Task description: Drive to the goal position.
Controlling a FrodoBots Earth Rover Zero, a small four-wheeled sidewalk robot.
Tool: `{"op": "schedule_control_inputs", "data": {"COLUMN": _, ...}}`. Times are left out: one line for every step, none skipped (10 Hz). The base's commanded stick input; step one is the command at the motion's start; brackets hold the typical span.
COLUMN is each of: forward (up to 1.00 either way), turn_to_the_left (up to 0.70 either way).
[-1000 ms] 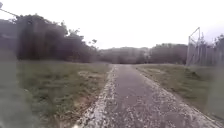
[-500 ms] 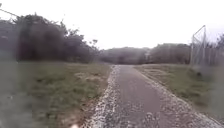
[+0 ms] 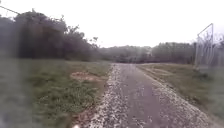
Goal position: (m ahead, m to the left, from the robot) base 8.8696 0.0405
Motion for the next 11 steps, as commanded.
{"op": "schedule_control_inputs", "data": {"forward": 0.70, "turn_to_the_left": 0.00}}
{"op": "schedule_control_inputs", "data": {"forward": 0.70, "turn_to_the_left": 0.00}}
{"op": "schedule_control_inputs", "data": {"forward": 0.70, "turn_to_the_left": -0.14}}
{"op": "schedule_control_inputs", "data": {"forward": 0.70, "turn_to_the_left": -0.14}}
{"op": "schedule_control_inputs", "data": {"forward": 0.70, "turn_to_the_left": -0.14}}
{"op": "schedule_control_inputs", "data": {"forward": 0.70, "turn_to_the_left": -0.14}}
{"op": "schedule_control_inputs", "data": {"forward": 0.70, "turn_to_the_left": -0.14}}
{"op": "schedule_control_inputs", "data": {"forward": 0.70, "turn_to_the_left": -0.14}}
{"op": "schedule_control_inputs", "data": {"forward": 0.70, "turn_to_the_left": -0.14}}
{"op": "schedule_control_inputs", "data": {"forward": 0.70, "turn_to_the_left": -0.14}}
{"op": "schedule_control_inputs", "data": {"forward": 0.70, "turn_to_the_left": -0.14}}
